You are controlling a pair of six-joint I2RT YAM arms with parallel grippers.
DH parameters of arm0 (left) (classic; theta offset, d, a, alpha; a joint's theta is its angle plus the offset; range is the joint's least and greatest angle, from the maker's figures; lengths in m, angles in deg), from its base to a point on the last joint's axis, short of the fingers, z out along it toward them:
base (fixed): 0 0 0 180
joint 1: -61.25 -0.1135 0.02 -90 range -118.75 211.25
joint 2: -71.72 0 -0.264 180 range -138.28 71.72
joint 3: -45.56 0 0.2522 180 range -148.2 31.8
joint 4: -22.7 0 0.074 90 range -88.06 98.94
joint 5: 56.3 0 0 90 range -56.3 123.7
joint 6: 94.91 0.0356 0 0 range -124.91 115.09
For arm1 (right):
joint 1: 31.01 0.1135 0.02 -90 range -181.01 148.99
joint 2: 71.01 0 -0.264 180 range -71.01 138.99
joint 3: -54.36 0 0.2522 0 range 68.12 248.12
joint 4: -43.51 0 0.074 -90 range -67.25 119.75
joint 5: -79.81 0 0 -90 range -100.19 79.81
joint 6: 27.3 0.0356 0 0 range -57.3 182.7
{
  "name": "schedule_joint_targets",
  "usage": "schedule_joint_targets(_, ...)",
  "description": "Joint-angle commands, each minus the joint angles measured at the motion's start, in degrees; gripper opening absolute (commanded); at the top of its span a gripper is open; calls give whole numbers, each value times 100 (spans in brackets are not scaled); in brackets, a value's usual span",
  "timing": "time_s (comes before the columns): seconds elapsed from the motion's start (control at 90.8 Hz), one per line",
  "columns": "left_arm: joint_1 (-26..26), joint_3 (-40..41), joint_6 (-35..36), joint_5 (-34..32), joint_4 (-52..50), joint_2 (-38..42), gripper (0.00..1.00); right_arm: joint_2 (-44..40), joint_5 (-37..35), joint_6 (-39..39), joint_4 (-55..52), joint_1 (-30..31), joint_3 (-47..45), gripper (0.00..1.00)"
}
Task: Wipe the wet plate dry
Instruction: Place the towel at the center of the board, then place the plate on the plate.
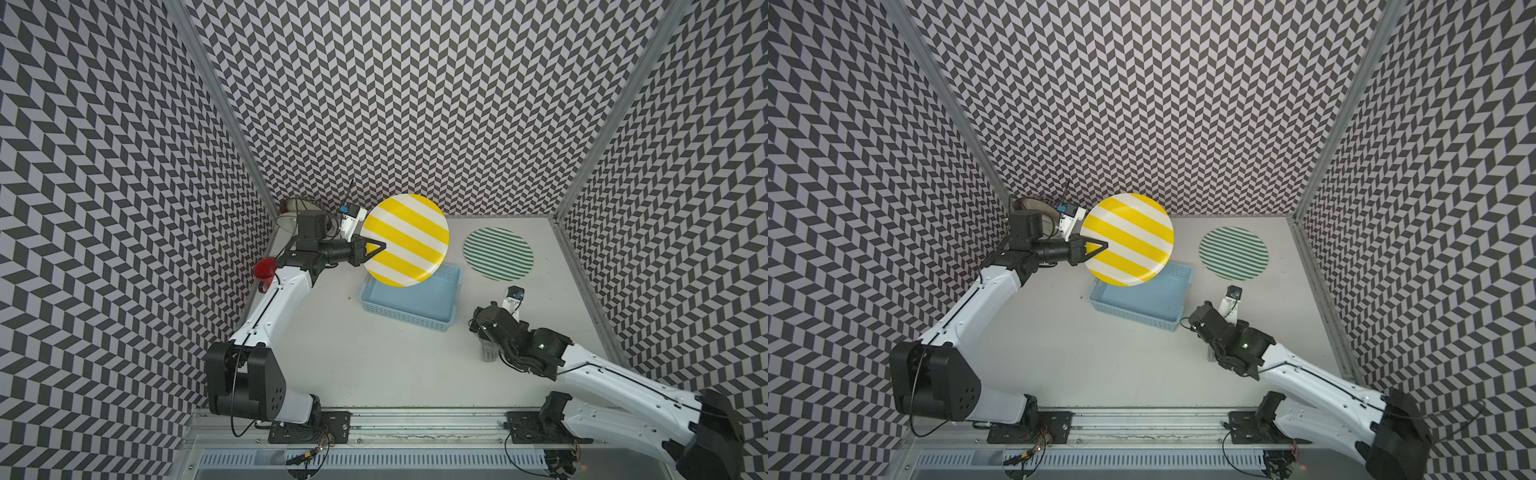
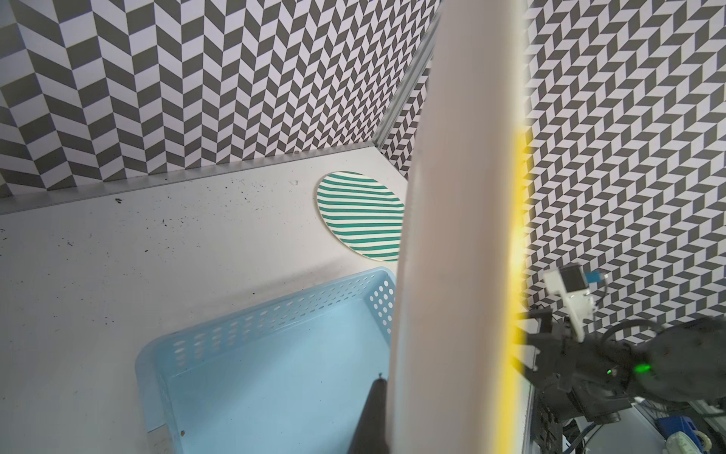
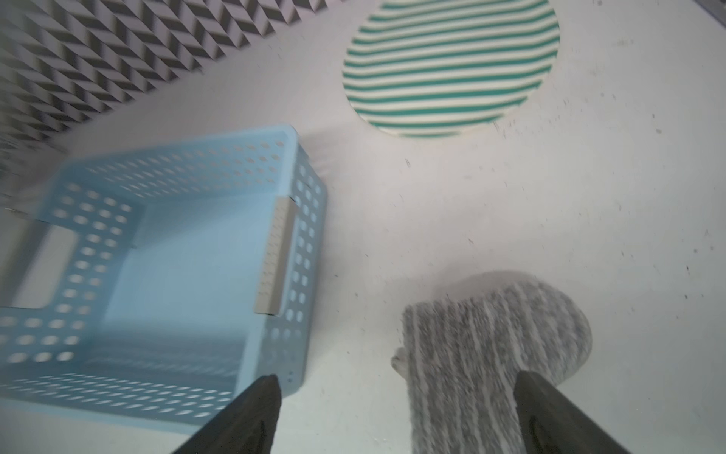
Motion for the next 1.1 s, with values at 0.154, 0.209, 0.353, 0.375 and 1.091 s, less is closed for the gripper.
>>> schedule_joint_targets(0.154,160,-59,711,548,-247,168,0,-1000,2091,-2370,1431,-1188,508,95)
schedule_joint_targets(0.209,241,-75,947,837,-456,154,0,-1002,2885,-2574,1736,-1433,551,92)
schedule_joint_targets(0.353,452,-91,1628,1510,-1146,161,0,-788,4386,-2715,2392,-1812,597,87)
schedule_joint_targets(0.375,477,-96,1684,1557,-1231,165,0,-770,4525,-2726,2472,-1847,583,86)
schedule_joint_targets(1.091,948,-635,3146,2050,-3142,151,0,-810,6034,-2546,4032,-2086,3,14)
